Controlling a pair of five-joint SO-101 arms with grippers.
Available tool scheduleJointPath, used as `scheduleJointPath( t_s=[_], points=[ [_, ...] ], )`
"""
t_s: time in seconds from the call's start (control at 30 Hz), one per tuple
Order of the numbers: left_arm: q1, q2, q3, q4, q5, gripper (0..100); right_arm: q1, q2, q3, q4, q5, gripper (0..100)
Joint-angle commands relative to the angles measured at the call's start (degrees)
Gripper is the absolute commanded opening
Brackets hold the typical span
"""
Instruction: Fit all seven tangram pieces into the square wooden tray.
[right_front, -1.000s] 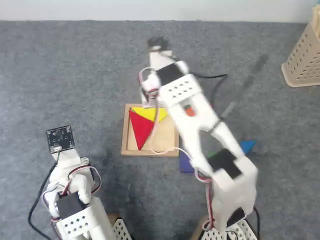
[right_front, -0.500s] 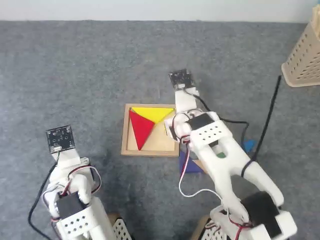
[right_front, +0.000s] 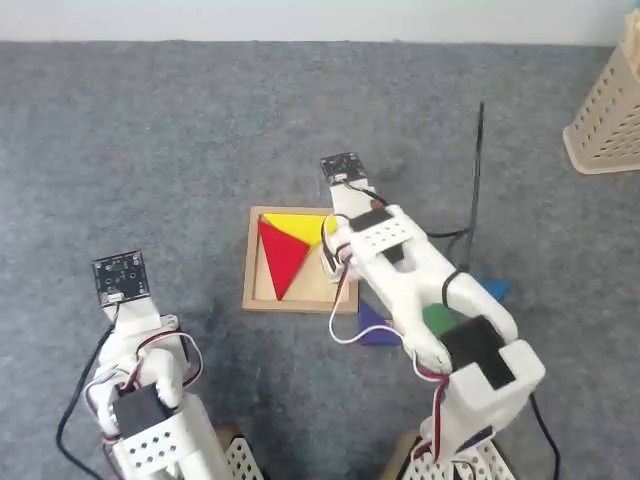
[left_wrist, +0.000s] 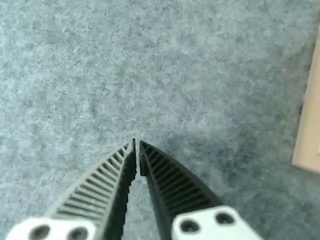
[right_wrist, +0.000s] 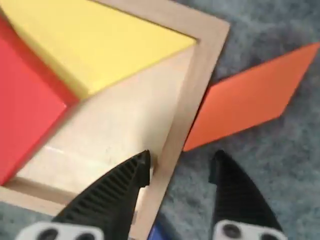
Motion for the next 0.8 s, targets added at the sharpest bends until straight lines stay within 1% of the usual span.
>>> scheduleJointPath(
  t_s=[0.0, 0.07, 0.27, 0.4, 0.57, 0.63, 0.77],
  points=[
    [0.09, -0.18, -0.48, 0.18, 0.53, 1, 3.82, 0.40, -2.55, 0.66, 0.97, 4.0],
    [0.09, -0.18, -0.48, 0.18, 0.53, 1, 6.73, 0.40, -2.55, 0.66, 0.97, 1.3],
    [0.09, -0.18, -0.48, 0.18, 0.53, 1, 12.70, 0.40, -1.67, 2.86, 0.79, 1.3],
    [0.09, -0.18, -0.48, 0.18, 0.53, 1, 13.49, -0.66, 0.18, 3.03, 0.26, 1.3],
    [0.09, -0.18, -0.48, 0.18, 0.53, 1, 13.76, -8.84, 4.31, 2.15, -1.67, 1.5],
    [0.09, -0.18, -0.48, 0.18, 0.53, 1, 13.67, -13.49, 6.95, 0.92, -1.58, 5.0],
    [0.09, -0.18, -0.48, 0.18, 0.53, 1, 13.32, -21.49, 11.69, 0.48, -1.58, 18.3]
  ],
)
